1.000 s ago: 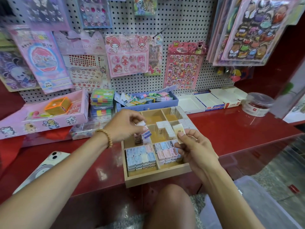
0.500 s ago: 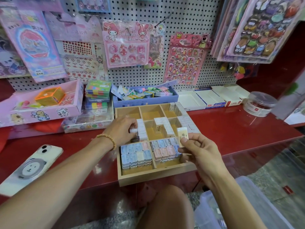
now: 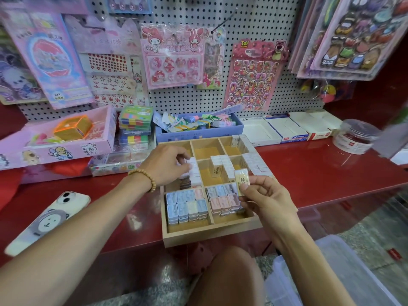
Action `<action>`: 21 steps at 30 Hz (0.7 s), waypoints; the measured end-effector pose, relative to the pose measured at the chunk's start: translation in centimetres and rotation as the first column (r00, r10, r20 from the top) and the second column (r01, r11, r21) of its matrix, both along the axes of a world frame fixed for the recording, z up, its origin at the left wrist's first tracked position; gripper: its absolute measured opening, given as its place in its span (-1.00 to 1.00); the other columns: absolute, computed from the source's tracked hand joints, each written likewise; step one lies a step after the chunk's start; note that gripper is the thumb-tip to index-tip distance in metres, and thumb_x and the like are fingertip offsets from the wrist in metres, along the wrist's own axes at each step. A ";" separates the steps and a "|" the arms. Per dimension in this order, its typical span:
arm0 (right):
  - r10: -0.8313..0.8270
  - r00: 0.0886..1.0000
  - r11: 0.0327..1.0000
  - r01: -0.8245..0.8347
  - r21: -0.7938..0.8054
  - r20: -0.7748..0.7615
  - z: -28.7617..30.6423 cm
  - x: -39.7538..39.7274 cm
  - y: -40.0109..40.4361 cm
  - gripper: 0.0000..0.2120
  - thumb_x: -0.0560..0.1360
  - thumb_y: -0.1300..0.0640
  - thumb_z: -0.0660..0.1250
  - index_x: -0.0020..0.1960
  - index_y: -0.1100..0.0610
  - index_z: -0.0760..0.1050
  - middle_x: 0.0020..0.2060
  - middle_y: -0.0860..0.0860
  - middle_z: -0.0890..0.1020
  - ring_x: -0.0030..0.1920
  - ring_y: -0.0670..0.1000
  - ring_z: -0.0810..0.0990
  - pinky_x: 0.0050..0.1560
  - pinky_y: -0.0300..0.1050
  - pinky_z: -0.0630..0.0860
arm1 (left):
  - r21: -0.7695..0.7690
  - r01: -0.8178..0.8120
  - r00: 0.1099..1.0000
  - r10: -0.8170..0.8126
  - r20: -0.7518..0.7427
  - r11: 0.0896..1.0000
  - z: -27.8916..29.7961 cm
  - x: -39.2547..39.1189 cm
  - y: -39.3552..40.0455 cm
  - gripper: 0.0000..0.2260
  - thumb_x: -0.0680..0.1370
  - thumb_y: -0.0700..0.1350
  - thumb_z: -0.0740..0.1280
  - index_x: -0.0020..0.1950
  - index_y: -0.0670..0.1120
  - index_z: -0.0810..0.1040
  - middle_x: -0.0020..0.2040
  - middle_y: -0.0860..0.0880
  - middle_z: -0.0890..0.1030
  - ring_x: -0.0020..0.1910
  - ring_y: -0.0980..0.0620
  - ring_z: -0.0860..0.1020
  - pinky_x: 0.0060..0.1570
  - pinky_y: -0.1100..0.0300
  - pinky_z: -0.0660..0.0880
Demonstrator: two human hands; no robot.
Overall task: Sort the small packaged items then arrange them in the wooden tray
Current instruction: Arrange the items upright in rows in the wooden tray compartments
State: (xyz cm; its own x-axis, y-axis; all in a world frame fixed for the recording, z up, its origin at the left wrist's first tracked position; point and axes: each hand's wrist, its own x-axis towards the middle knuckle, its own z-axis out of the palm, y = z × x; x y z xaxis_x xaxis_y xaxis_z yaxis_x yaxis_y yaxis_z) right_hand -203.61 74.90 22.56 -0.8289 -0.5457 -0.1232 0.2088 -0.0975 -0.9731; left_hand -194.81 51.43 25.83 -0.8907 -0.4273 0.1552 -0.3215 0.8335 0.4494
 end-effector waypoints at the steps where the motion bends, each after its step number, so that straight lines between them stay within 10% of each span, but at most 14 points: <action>1: 0.002 1.000 1.000 -0.002 -0.005 -0.004 0.1 0.1 -0.1 -0.92 0.48 0.29 0.44 -0.05 0.19 0.57 -0.27 0.12 0.67 -0.34 0.03 0.60 -0.29 -0.14 0.54 | 0.069 0.025 0.999 -0.021 -0.048 0.997 0.9 -0.1 1.0 -0.83 0.54 -0.06 0.40 0.08 -0.09 0.64 -0.15 0.10 0.61 -0.21 0.21 0.56 -0.07 0.27 0.51; 6: 0.018 0.999 0.999 -0.020 -0.044 -0.033 1.0 0.7 -0.6 -0.90 0.47 0.32 0.45 -0.06 0.20 0.57 -0.27 0.08 0.66 -0.31 -0.01 0.61 -0.26 -0.19 0.58 | 0.406 0.242 0.970 -0.204 -0.136 0.881 4.0 -1.5 6.1 -0.81 0.50 -0.04 0.45 0.09 -0.03 0.64 -0.11 0.05 0.66 -0.28 0.16 0.65 -0.27 0.30 0.54; 12: 0.009 0.994 1.000 -0.007 0.018 -0.106 1.6 0.2 0.5 -0.94 0.51 0.31 0.42 -0.05 0.20 0.60 -0.27 0.06 0.68 -0.28 -0.03 0.62 -0.28 -0.21 0.56 | 0.445 0.308 0.951 -0.285 -0.121 0.841 4.7 -2.8 7.4 -0.81 0.46 -0.20 0.49 0.06 -0.10 0.64 -0.17 -0.01 0.69 -0.31 0.04 0.67 -0.22 0.19 0.62; 21: -0.286 0.933 0.934 0.323 0.154 -0.221 1.2 -3.9 5.6 -0.91 0.57 0.23 0.36 0.01 0.10 0.62 -0.19 0.04 0.65 -0.17 0.00 0.59 -0.06 -0.02 0.57 | -0.094 0.142 0.982 -0.128 0.138 0.985 1.2 -5.9 3.7 -0.83 0.53 -0.10 0.41 0.11 -0.05 0.62 -0.04 0.00 0.64 -0.09 0.06 0.56 -0.04 0.16 0.51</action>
State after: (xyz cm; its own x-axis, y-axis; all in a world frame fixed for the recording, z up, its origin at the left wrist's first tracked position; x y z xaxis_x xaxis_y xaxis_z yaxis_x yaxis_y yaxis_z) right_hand -207.53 80.47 23.73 -0.9690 -0.2464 -0.0194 0.0053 0.0579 -0.9983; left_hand -200.74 55.10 27.03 -0.9546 -0.2897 0.0701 -0.2534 0.9127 0.3205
